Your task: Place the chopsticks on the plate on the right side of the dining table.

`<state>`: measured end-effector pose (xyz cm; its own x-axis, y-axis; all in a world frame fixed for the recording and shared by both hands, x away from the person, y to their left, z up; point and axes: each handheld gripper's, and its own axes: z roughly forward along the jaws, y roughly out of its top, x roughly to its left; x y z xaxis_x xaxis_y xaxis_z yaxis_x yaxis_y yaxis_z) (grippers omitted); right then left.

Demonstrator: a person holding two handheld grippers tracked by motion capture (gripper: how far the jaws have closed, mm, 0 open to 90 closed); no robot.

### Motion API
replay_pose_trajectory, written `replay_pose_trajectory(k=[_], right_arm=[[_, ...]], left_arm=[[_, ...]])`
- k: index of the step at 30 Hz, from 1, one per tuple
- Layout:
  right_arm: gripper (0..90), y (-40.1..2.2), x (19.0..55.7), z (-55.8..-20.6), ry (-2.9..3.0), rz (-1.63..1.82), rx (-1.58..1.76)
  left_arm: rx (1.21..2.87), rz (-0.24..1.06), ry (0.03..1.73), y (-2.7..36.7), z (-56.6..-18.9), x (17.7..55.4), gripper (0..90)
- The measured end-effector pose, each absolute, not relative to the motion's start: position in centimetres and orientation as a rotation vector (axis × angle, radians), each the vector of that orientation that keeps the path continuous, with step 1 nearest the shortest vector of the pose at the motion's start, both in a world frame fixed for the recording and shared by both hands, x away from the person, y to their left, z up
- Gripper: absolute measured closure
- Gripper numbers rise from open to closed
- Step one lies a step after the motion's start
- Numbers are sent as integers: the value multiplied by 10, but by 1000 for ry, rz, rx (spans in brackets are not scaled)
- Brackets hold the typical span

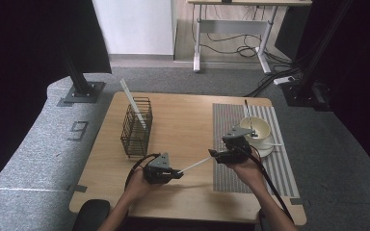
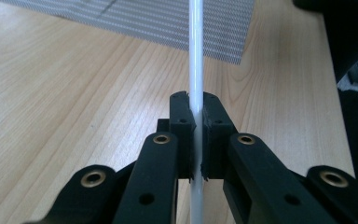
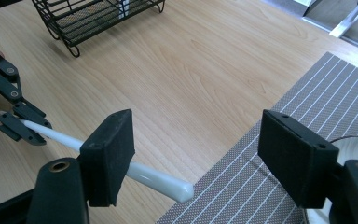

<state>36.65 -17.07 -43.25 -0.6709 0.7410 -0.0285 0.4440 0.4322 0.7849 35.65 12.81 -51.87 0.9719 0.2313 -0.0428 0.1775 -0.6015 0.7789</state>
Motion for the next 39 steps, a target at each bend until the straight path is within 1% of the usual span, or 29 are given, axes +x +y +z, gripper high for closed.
replay_pose_trajectory(k=[4, 9, 16, 21, 27, 29, 32, 34, 36, 39], right_arm=[[288, -176, 363, -430, 2345, 1149, 985], [279, -185, 357, -434, 2407, 1159, 949], [270, -190, 345, -447, 2509, 1131, 887], [238, -184, 337, -454, 2606, 1097, 814], [231, -168, 326, -467, 2742, 1010, 709], [256, -163, 324, -471, 2773, 972, 685], [328, -157, 322, -477, 2816, 909, 631], [403, -154, 321, -481, 2826, 864, 619], [437, -152, 321, -483, 2830, 849, 612], [528, -149, 319, -484, 2859, 842, 573]], left_arm=[[2261, 68, 284, 129, -516, 357, 854], [2313, 37, 256, 129, -516, 356, 854], [2414, 7, 174, 120, -517, 350, 854], [2458, -11, 138, 114, -518, 347, 854], [2487, -14, 90, 111, -519, 343, 854], [2495, -20, 73, 110, -519, 343, 854], [2508, -27, 51, 109, -520, 341, 854], [2518, -35, 37, 107, -521, 341, 854], [2526, -37, 30, 106, -522, 340, 854], [2531, -43, 16, 105, -522, 340, 854]])
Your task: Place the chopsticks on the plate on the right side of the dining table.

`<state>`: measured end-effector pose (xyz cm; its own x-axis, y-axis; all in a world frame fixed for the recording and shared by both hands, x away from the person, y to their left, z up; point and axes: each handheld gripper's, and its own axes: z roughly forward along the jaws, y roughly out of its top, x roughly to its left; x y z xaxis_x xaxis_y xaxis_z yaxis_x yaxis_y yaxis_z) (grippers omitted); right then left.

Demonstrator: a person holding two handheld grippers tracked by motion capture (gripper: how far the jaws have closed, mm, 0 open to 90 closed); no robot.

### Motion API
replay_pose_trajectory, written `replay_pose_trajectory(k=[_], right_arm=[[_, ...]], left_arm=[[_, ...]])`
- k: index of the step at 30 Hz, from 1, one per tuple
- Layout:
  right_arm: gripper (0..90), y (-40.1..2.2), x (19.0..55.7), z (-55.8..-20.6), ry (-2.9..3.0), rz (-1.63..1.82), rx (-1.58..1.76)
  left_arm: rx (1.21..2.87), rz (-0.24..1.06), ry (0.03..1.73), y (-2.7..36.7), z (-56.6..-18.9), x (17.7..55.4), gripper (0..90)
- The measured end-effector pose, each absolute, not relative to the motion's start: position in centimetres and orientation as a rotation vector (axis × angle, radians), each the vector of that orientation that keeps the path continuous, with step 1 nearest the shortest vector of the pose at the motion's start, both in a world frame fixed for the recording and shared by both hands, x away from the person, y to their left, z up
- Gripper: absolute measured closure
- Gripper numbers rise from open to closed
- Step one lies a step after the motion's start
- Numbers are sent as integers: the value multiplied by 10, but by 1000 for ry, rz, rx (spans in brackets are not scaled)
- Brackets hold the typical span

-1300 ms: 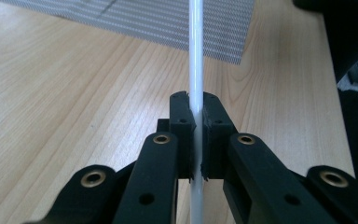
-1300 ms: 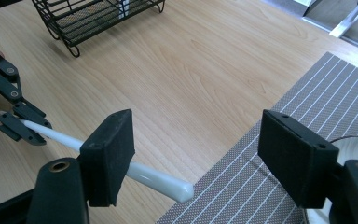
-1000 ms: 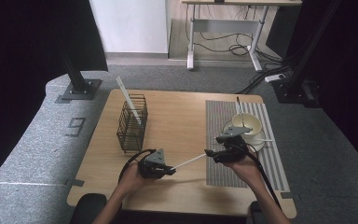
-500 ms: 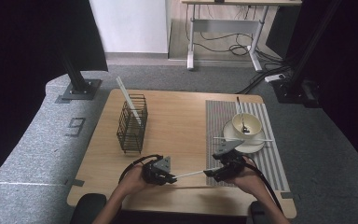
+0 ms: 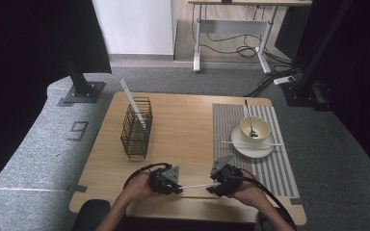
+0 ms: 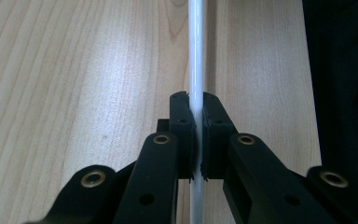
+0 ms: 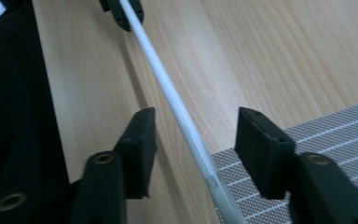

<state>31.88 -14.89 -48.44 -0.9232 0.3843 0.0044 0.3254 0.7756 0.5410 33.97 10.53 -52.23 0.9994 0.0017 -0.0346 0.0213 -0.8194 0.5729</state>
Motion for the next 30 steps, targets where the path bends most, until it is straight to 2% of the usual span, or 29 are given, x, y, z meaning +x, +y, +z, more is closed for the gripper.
replay_pose_trajectory(k=[11, 23, 30], right_arm=[[728, -144, 317, -489, 2917, 789, 496], [812, -145, 314, -490, 3013, 798, 446], [828, -147, 312, -486, 3007, 856, 451]], left_arm=[[2538, -41, -17, 103, -524, 338, 853], [2513, -8, -9, 106, -523, 340, 816], [2458, 22, 42, 110, -521, 343, 776]])
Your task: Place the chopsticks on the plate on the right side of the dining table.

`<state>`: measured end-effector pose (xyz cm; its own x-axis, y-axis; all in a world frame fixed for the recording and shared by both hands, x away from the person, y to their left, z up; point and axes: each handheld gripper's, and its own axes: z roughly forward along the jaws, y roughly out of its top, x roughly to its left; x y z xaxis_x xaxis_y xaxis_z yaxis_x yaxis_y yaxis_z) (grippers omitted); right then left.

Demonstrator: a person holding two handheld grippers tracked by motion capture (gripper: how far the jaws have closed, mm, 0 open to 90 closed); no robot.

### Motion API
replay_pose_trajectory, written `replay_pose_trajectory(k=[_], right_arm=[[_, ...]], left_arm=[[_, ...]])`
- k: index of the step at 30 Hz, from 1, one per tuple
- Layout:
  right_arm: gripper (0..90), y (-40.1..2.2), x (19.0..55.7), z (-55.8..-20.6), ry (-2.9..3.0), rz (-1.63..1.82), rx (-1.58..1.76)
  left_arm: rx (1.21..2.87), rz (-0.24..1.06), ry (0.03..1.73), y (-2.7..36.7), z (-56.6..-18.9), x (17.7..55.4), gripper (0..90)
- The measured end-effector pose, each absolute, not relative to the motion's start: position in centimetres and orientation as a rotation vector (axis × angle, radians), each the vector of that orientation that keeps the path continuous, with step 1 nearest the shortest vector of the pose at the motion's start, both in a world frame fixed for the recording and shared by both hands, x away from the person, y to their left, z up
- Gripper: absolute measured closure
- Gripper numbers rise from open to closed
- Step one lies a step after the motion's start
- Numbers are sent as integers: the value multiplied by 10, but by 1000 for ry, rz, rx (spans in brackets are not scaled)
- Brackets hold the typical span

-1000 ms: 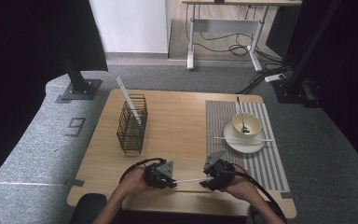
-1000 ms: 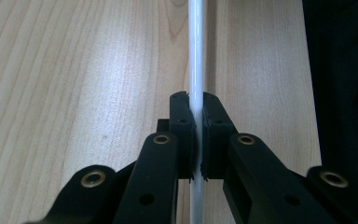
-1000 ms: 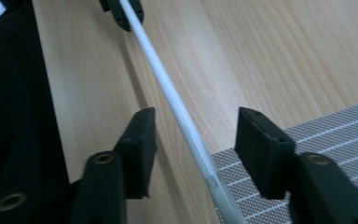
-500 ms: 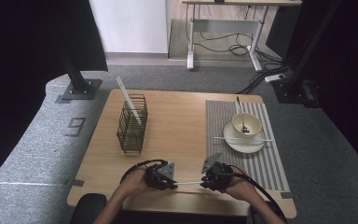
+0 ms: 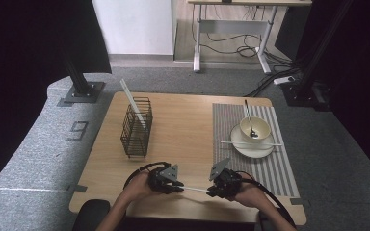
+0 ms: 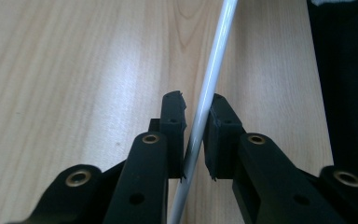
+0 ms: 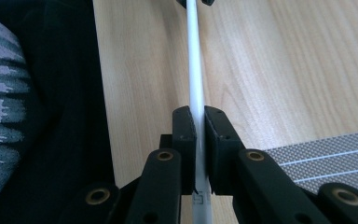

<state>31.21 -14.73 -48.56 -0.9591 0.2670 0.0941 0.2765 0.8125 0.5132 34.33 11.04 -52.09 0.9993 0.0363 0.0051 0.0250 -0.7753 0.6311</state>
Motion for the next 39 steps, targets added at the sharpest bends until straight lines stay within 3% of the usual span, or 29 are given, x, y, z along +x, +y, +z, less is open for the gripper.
replay_pose_trajectory(k=[5, 20, 29, 34, 39], right_arm=[[828, -152, 313, -481, -2968, -888, -472], [829, -175, 311, -472, -2963, -968, -597], [829, -189, 310, -466, -2965, -1007, -654], [829, -198, 310, -462, -2967, -1030, -696], [829, -208, 310, -458, -2967, -1057, -753]], left_arm=[[2410, 51, 106, 116, -519, 346, 676], [2265, 117, 372, 132, -519, 357, 193], [2204, 211, 557, 140, -523, 361, 96], [2187, 264, 649, 144, -526, 363, 0], [2167, 274, 699, 147, -530, 363, 0]])
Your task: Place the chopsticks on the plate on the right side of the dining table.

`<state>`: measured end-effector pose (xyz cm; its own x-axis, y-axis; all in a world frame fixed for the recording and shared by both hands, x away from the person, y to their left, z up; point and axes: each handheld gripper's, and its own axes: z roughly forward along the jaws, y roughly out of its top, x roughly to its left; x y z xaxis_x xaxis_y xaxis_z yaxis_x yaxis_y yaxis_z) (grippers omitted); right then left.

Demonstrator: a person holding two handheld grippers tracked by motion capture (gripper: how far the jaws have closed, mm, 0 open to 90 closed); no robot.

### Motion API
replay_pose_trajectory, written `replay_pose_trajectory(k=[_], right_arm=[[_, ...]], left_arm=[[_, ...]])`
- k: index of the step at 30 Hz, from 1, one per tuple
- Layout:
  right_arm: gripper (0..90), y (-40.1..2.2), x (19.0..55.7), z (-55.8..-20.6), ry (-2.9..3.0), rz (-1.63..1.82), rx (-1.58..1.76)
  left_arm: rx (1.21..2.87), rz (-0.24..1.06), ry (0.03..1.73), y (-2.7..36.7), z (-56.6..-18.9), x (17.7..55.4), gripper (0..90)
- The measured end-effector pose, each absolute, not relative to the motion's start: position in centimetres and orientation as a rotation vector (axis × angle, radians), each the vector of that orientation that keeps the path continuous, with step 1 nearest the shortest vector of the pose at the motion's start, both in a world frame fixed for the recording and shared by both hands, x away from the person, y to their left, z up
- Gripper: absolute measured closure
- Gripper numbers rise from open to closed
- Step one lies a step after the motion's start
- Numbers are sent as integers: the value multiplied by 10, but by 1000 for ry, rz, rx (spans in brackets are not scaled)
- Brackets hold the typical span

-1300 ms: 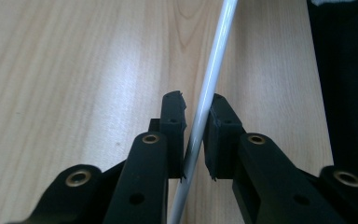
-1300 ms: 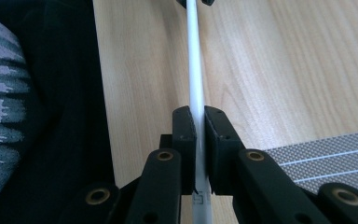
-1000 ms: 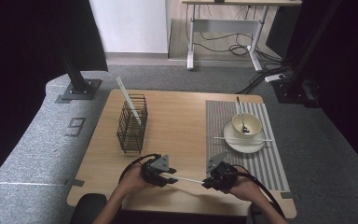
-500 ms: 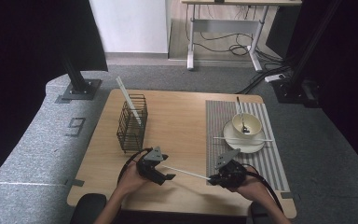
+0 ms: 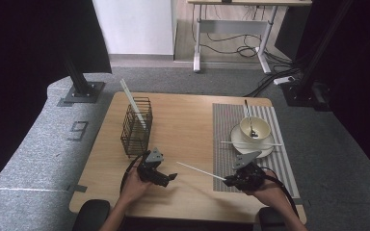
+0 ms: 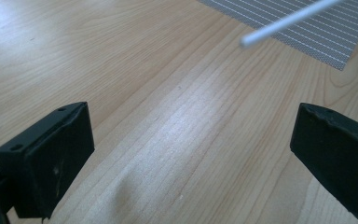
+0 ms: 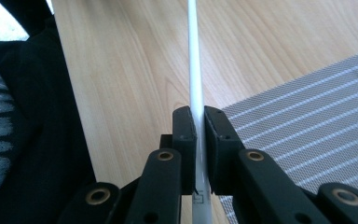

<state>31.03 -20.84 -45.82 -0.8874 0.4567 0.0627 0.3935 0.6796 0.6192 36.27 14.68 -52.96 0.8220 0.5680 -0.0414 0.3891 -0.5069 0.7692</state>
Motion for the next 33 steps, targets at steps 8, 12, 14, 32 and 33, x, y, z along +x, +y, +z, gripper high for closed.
replay_pose_trajectory(k=[8, 12, 14, 32, 33], right_arm=[[829, -226, 312, -450, 2716, 1010, 774], [829, -236, 314, -446, 2663, 1014, 826], [829, -241, 315, -444, 2638, 1015, 848], [829, -286, 339, -447, 2404, 980, 1084], [829, -287, 341, -448, 2397, 972, 1090]], left_arm=[[2252, 296, 689, 139, -542, 361, 0], [2298, 288, 689, 134, -549, 361, 0], [2303, 275, 687, 132, -551, 361, 0], [2330, 257, 725, 129, -558, 364, 0], [2330, 257, 725, 129, -558, 364, 0]])
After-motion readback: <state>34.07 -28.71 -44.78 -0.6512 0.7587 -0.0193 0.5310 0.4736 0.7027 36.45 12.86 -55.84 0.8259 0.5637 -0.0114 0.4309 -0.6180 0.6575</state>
